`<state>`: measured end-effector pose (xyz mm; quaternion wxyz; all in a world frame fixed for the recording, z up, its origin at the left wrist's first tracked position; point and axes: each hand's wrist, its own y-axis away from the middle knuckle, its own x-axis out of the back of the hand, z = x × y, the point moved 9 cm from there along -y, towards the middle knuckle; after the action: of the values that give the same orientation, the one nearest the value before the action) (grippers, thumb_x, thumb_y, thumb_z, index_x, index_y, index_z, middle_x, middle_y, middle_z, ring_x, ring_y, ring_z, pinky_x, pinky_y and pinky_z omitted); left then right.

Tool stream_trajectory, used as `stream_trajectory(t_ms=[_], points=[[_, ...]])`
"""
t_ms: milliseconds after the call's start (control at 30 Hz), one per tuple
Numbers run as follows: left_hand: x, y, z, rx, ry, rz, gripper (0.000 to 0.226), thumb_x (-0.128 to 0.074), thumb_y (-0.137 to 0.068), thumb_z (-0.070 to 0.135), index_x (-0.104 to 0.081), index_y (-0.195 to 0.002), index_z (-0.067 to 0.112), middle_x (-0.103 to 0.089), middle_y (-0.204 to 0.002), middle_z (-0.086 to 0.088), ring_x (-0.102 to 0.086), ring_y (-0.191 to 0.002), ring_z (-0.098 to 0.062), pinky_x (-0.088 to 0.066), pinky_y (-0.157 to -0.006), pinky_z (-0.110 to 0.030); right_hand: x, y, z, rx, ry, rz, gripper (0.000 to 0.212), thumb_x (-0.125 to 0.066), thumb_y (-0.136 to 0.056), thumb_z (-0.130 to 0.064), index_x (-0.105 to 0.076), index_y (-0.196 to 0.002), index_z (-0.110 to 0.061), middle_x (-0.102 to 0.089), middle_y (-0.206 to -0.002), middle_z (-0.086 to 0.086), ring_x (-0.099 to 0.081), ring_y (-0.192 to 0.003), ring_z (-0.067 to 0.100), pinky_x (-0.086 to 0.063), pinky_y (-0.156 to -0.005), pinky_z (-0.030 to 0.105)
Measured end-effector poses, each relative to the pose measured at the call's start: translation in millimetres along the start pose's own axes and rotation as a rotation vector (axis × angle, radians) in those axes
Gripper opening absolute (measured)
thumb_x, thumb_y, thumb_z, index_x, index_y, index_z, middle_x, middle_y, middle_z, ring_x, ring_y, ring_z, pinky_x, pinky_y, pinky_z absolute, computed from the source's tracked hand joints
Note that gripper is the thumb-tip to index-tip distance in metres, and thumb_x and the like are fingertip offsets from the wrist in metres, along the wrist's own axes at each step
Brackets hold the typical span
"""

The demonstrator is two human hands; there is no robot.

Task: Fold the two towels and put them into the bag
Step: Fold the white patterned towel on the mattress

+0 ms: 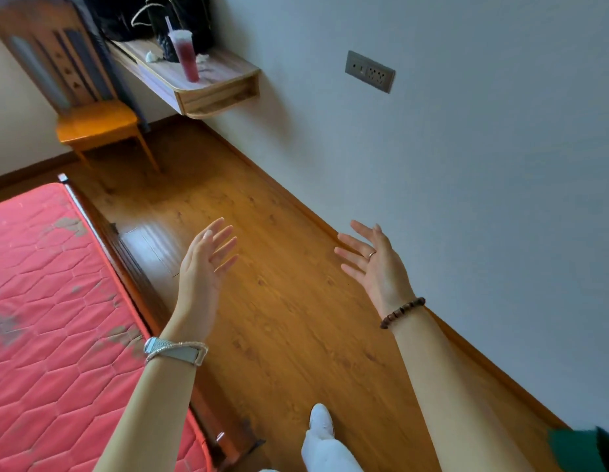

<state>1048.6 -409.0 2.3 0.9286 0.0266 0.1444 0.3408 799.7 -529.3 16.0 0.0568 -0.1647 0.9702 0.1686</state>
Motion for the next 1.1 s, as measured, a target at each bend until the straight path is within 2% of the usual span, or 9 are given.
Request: stream_trajectory(t_ms=[167,333,433,567,667,733,867,933,1100], points=[[-6,-25,10,-0.051,0.029,0.103,0.029,-0.040,-0.102,0.036,-0.060,-0.122,0.028,-0.063,-0.132,-0.002,-0.059,-0.125,-0.023,-0.045,-0.107,-0.044,-9,-55,-20,-0.008,0.076,-0.112,0.047,-0.028,-0.101,-0.049,-0.051,-0.134,-0.024,-0.059,-0.133,0.005,-0.060,-0.118,0.023,-0.039,-0.110,0.051],[11,-40,19,-0.063,0.053,0.249,0.027,-0.037,-0.107,0.028,-0.062,-0.117,0.028,-0.065,-0.128,-0.001,-0.060,-0.124,-0.023,-0.047,-0.104,-0.042,-39,-96,-28,-0.034,0.103,-0.221,0.044,-0.027,-0.102,-0.047,-0.052,-0.130,-0.025,-0.057,-0.135,0.007,-0.058,-0.120,0.024,-0.038,-0.110,0.050],[29,-52,24,-0.081,0.045,0.306,0.027,-0.038,-0.106,0.031,-0.061,-0.119,0.028,-0.065,-0.128,0.000,-0.061,-0.123,-0.022,-0.047,-0.103,-0.040,-65,-119,-28,-0.054,0.109,-0.280,0.038,-0.027,-0.102,-0.046,-0.055,-0.121,-0.030,-0.058,-0.133,0.006,-0.059,-0.119,0.024,-0.039,-0.109,0.050],[52,-78,28,-0.090,0.072,0.359,0.036,-0.045,-0.093,0.042,-0.061,-0.122,0.027,-0.063,-0.133,-0.004,-0.062,-0.122,-0.021,-0.047,-0.102,-0.039,-102,-150,-27,-0.060,0.136,-0.337,0.038,-0.027,-0.102,-0.047,-0.056,-0.120,-0.031,-0.060,-0.132,0.004,-0.060,-0.117,0.022,-0.041,-0.108,0.049],[67,-103,33,-0.111,0.101,0.398,0.030,-0.038,-0.105,0.032,-0.060,-0.125,0.025,-0.063,-0.133,-0.005,-0.062,-0.122,-0.021,-0.047,-0.105,-0.041,-130,-176,-32,-0.051,0.161,-0.369,0.040,-0.027,-0.102,-0.047,-0.055,-0.123,-0.029,-0.059,-0.133,0.005,-0.060,-0.118,0.023,-0.041,-0.108,0.050],[79,-125,38,-0.129,0.112,0.414,0.032,-0.036,-0.106,0.030,-0.059,-0.128,0.023,-0.062,-0.134,-0.004,-0.061,-0.123,-0.022,-0.047,-0.104,-0.040,-152,-196,-39,-0.043,0.180,-0.391,0.040,-0.027,-0.102,-0.047,-0.054,-0.124,-0.028,-0.059,-0.134,0.005,-0.059,-0.119,0.023,-0.040,-0.109,0.050],[111,-170,56,-0.157,0.138,0.449,0.048,-0.043,-0.092,0.040,-0.055,-0.133,0.020,-0.061,-0.136,-0.005,-0.061,-0.122,-0.020,-0.047,-0.102,-0.039,-208,-241,-57,-0.022,0.203,-0.437,0.040,-0.026,-0.102,-0.046,-0.054,-0.123,-0.028,-0.057,-0.136,0.006,-0.057,-0.121,0.025,-0.039,-0.110,0.050],[126,-190,66,-0.163,0.138,0.468,0.048,-0.045,-0.089,0.043,-0.057,-0.131,0.022,-0.061,-0.136,-0.004,-0.062,-0.122,-0.019,-0.048,-0.100,-0.037,-237,-262,-63,-0.016,0.210,-0.459,0.040,-0.026,-0.102,-0.046,-0.055,-0.122,-0.028,-0.057,-0.136,0.006,-0.057,-0.121,0.025,-0.039,-0.110,0.050],[161,-231,83,-0.165,0.140,0.540,0.031,-0.038,-0.105,0.032,-0.059,-0.127,0.025,-0.064,-0.132,-0.001,-0.063,-0.120,-0.017,-0.049,-0.100,-0.036,-299,-304,-60,-0.044,0.182,-0.509,0.041,-0.029,-0.102,-0.046,-0.056,-0.124,-0.026,-0.059,-0.133,0.005,-0.059,-0.119,0.023,-0.041,-0.108,0.049]])
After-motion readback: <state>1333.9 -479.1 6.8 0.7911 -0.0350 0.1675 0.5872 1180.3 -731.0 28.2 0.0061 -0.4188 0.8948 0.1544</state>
